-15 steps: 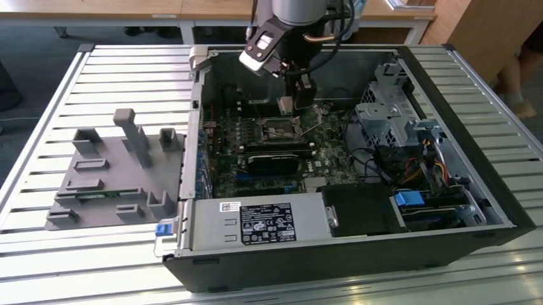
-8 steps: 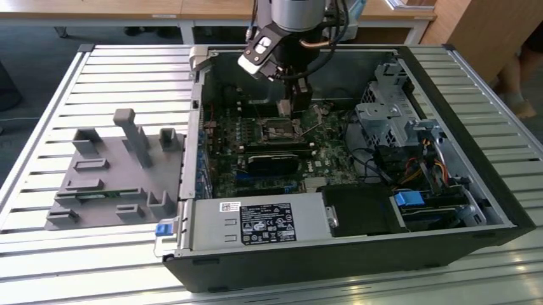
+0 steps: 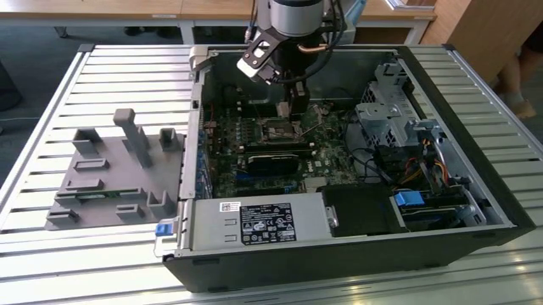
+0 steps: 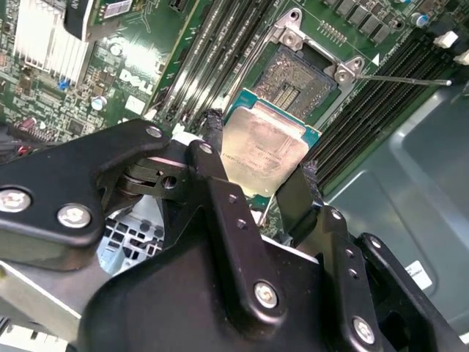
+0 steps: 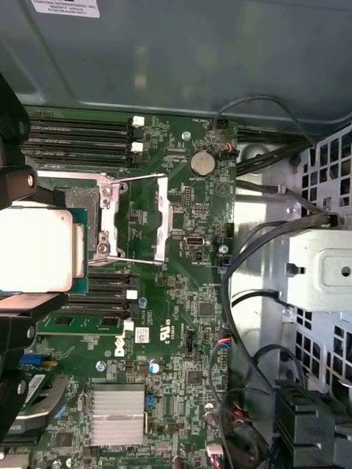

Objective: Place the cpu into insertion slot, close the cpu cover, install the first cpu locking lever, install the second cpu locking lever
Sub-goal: 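Place the cpu into insertion slot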

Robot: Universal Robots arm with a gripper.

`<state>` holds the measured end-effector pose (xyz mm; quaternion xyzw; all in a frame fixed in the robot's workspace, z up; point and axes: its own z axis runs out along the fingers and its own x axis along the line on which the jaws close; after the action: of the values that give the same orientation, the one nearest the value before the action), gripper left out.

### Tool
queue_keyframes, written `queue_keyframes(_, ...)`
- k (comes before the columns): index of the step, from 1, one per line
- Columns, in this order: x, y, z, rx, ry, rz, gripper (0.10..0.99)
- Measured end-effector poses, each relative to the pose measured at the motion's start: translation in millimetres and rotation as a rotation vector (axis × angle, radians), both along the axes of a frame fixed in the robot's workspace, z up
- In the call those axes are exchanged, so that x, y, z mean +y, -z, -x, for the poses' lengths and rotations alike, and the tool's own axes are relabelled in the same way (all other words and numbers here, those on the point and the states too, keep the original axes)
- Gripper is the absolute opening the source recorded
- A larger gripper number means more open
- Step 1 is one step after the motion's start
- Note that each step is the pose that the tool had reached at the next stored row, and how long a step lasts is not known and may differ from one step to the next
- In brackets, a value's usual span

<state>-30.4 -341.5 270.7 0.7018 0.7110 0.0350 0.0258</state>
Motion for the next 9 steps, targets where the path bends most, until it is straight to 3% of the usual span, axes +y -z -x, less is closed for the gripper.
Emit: queue_keyframes(9, 6.5, 12.1, 0.7, 0.0003, 0.0, 0.007, 0.541)
